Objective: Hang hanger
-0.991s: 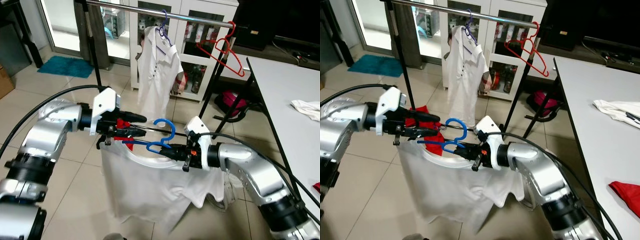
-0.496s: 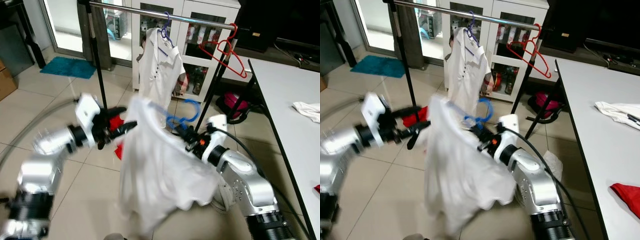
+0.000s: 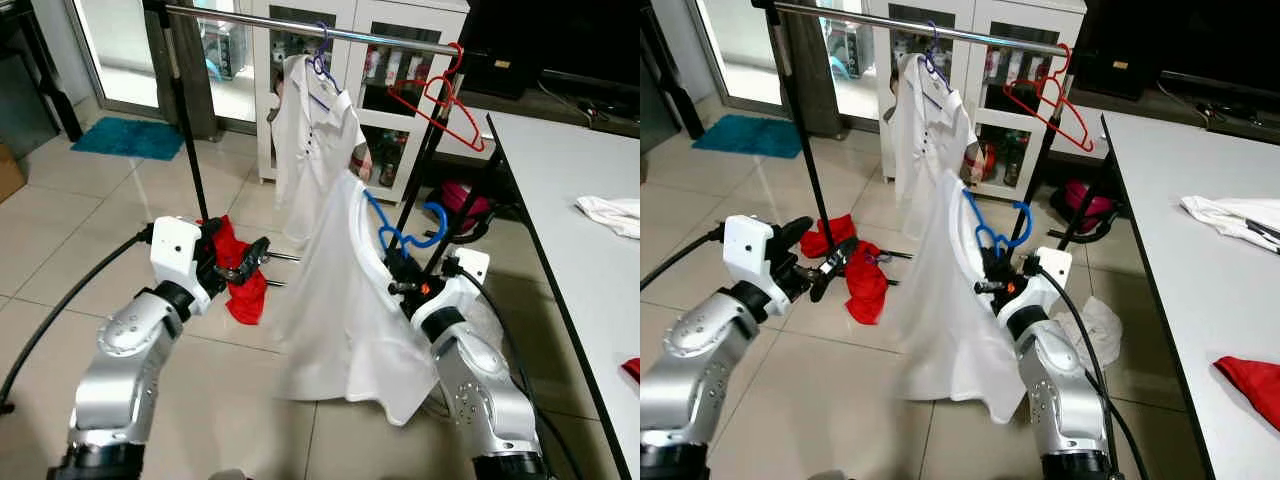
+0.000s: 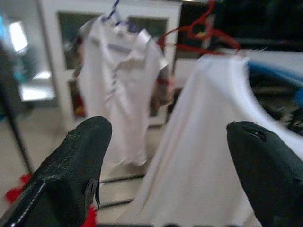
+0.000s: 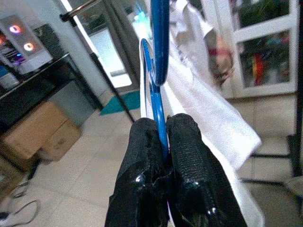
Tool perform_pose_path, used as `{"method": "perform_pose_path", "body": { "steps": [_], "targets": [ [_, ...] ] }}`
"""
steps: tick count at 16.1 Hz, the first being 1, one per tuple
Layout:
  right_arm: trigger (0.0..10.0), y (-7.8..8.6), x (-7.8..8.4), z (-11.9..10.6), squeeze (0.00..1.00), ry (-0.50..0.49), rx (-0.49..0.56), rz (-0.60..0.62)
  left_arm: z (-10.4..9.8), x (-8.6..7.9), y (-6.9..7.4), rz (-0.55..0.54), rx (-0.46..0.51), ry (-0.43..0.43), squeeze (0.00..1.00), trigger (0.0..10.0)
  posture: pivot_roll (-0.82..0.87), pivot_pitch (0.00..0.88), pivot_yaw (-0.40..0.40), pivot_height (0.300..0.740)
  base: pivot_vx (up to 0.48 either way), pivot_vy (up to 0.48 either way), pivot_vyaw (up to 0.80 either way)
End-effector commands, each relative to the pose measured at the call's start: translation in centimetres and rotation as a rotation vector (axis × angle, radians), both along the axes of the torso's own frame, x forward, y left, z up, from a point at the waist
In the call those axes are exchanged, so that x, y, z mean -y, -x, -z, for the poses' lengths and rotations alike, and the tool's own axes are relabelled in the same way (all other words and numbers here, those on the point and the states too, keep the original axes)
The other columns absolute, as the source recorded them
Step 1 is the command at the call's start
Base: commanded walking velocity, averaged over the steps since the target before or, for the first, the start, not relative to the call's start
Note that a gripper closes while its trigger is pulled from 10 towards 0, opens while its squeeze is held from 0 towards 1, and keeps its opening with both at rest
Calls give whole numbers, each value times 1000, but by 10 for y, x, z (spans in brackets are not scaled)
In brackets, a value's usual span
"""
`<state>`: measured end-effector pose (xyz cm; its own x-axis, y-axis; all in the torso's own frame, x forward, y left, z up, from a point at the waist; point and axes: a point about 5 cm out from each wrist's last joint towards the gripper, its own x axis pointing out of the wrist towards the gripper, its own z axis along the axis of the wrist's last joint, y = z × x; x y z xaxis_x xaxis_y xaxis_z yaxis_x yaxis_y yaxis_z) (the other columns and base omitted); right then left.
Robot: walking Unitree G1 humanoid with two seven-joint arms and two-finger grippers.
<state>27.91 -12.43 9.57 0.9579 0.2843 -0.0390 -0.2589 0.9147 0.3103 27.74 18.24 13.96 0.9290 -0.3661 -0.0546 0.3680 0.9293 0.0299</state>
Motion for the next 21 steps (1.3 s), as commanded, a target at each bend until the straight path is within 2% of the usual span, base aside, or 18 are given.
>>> {"method": "perform_pose_path", "body": {
  "steps": [1,2,3,4,5,6,7,8,9,11,13,16,19,21],
  "targets": [
    [0,-5,6,-11,0,44,63,31,0,1,0,-27,-19,-21,0,10000,-13,0,-40,740,0,0,0],
    [0,-9,15,-11,0,120,74,84,2,1,1,-40,-33,-29,0,10000,-15,0,-47,740,0,0,0],
    [0,-11,19,-9,0,210,67,70,3,-2,5,-50,-30,-51,0,10000,-15,0,-52,740,0,0,0],
    [0,-11,18,-5,0,236,4,14,4,-4,6,-69,-33,-69,0,10000,-14,0,-53,740,0,0,0],
    [0,-11,18,-5,0,236,4,14,4,-4,6,-69,-33,-69,0,10000,-14,0,-53,740,0,0,0],
    [7216,-12,14,-5,0,217,-28,-25,4,-8,5,-133,-32,-75,0,10000,-2,0,-32,740,0,0,0],
    [10000,-10,4,-2,0,182,-76,-82,2,-12,3,-181,-18,-68,0,10000,2,0,-19,740,0,0,0],
    [10000,-8,-7,-5,0,115,-82,-120,-2,-14,3,-198,-13,-57,0,10000,12,0,-23,740,0,0,0],
    [10000,-7,-14,-8,0,107,-69,-142,-4,-15,3,-209,-8,-56,0,10000,13,0,-31,740,0,0,0],
    [10000,-8,-19,-9,0,155,-68,-156,-7,-16,2,-227,4,-61,0,10000,13,0,-31,740,302,0,0],
    [10000,-11,-22,-10,0,178,-71,-156,-6,-12,1,-239,3,-74,0,10000,15,1,-45,740,339,0,800],
    [10000,-15,-21,-10,0,176,-94,-116,-3,-8,3,-228,-13,-85,0,10000,2,0,-49,740,342,0,706],
    [10000,-17,-13,-9,0,93,-145,-58,-3,-9,2,-249,-7,-83,0,10000,5,0,-65,740,371,0,0],
    [10000,-17,-12,-12,0,144,-87,-73,-1,-9,3,-250,-16,-89,0,10000,4,23,-55,740,375,0,0]
  ]
}}
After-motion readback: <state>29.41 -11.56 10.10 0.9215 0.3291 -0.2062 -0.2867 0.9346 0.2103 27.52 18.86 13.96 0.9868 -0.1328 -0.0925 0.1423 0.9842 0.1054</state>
